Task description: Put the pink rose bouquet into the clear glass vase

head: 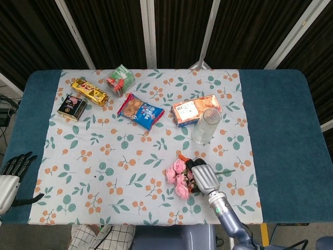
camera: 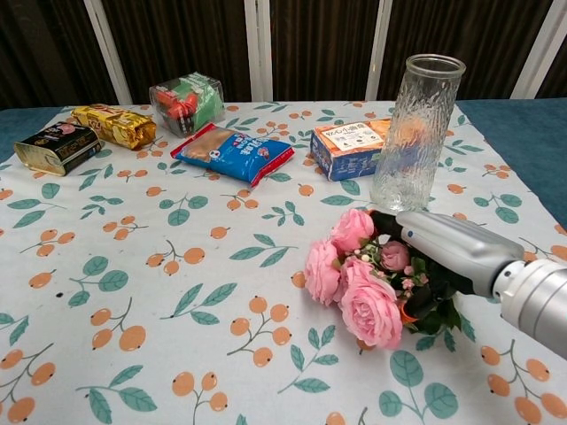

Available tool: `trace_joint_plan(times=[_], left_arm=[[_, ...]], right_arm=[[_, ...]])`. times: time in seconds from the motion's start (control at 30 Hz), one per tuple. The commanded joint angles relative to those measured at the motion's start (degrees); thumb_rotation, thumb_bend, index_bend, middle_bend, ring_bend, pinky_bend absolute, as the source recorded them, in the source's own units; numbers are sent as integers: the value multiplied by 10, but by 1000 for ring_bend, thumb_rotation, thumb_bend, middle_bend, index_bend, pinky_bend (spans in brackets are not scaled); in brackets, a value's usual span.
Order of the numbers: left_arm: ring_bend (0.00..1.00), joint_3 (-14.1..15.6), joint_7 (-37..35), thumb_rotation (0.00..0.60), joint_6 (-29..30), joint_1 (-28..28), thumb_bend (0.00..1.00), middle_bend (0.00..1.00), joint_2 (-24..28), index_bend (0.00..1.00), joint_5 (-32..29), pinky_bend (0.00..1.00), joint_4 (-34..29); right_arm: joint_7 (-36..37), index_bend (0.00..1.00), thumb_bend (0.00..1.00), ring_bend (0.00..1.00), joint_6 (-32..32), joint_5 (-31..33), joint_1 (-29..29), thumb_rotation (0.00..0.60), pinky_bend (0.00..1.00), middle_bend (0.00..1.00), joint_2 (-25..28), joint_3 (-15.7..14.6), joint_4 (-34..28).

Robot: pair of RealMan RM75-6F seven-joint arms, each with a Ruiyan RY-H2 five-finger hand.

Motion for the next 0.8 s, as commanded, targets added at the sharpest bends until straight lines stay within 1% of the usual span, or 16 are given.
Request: trace_joint_plan(times=[0.03, 0.13, 0.3, 0.5, 0.57, 0.67, 0.73, 0.8], left_arm=[[0, 0, 0, 600, 0, 0, 0, 0, 0, 0, 0, 0, 0], [0, 0, -1, 600, 0, 0, 0, 0, 0, 0, -1, 0, -1], [0, 0, -3, 600, -1, 0, 0, 0, 1, 0, -1, 0, -2], [0, 1, -4, 600, -2, 0, 0, 0, 2, 0, -1, 0, -4], [0, 1, -5, 600, -3, 0, 0, 0, 3, 0, -1, 0, -5], [0, 2, -5, 600, -3, 0, 0, 0, 3, 0, -1, 0, -6], [0, 2, -5, 600, -3, 0, 0, 0, 3, 0, -2, 0, -7], [0, 2, -5, 600, -3, 0, 0, 0, 3, 0, -2, 0, -8]], right_arm=[[2, 432, 279, 526, 1, 0, 2, 600, 381, 447, -3, -1, 1], [7, 519, 280, 565, 6, -1, 3, 600, 390, 486, -6, 0, -3], [18, 549, 290, 572, 21, -8, 3, 600, 390, 495, 1, 3, -23], [32, 549, 291, 572, 46, -13, 1, 600, 390, 496, 26, 22, -58], [36, 549, 290, 572, 53, -11, 1, 600, 390, 496, 39, 32, -73], [51, 549, 290, 572, 69, -3, -2, 600, 390, 496, 63, 57, -105], [64, 549, 289, 572, 80, 5, -4, 600, 390, 496, 79, 75, -126], [86, 549, 290, 572, 94, 17, -9, 600, 390, 496, 95, 100, -151]])
